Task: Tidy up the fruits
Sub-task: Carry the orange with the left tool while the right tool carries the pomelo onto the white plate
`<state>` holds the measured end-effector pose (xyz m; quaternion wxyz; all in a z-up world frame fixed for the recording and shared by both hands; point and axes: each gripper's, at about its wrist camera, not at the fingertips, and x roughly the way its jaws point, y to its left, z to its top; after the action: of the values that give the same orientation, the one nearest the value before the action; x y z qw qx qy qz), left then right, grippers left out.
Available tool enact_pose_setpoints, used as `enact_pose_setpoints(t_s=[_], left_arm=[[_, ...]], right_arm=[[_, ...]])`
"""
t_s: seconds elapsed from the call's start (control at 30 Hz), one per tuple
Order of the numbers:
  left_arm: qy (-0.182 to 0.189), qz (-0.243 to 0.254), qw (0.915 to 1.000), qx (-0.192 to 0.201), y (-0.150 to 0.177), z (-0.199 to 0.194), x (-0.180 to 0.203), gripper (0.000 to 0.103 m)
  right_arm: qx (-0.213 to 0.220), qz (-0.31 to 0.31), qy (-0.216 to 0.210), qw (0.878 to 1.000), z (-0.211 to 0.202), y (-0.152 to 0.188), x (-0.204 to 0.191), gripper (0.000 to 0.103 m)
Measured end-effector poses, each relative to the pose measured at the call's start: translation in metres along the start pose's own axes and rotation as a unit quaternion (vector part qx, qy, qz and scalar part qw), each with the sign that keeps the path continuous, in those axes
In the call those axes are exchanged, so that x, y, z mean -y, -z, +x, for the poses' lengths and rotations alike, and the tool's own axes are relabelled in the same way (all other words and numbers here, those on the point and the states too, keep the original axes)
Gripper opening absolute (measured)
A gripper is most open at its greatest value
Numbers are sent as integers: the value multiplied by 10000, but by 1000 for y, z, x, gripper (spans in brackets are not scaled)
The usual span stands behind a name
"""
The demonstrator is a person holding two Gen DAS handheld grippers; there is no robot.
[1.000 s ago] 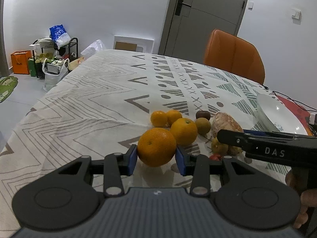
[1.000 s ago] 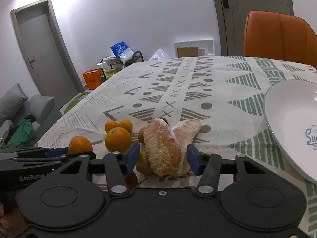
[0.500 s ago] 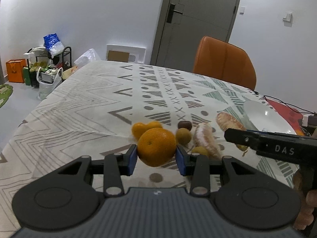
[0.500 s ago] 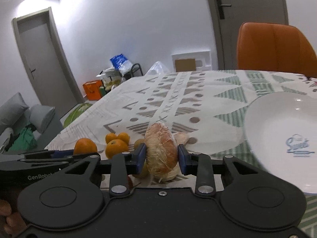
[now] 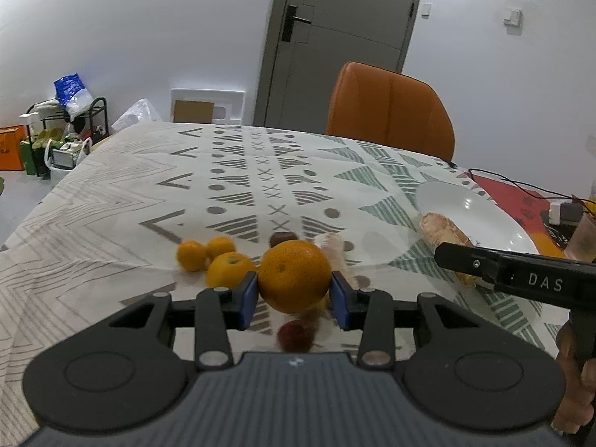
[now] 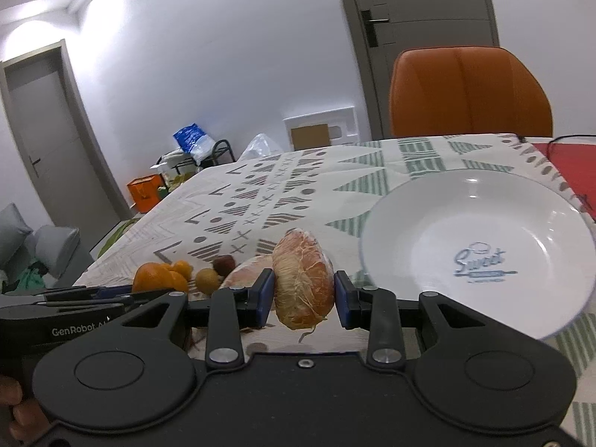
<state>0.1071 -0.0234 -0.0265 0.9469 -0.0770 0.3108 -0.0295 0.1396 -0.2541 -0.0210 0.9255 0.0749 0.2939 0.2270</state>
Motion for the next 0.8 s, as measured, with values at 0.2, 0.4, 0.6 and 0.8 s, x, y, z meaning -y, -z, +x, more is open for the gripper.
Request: enact_pose_setpoints(t_s=[0.2, 0.4, 0.6, 0.8], left_arm=[[73, 81, 9999, -6, -3, 7, 15, 40], [205, 217, 9996, -24, -6, 15, 37, 40], [321, 348, 9988, -112, -5, 24, 56, 40], [358, 508, 9979, -166, -10, 35, 75, 40]], right_arm=[[85, 143, 149, 9998, -10, 1, 20, 32], [178, 341, 409, 9984, -20, 3, 46, 32], [202, 542, 615, 9964, -26, 8, 68, 33], [314, 722, 739, 9941, -33, 9, 87, 33]])
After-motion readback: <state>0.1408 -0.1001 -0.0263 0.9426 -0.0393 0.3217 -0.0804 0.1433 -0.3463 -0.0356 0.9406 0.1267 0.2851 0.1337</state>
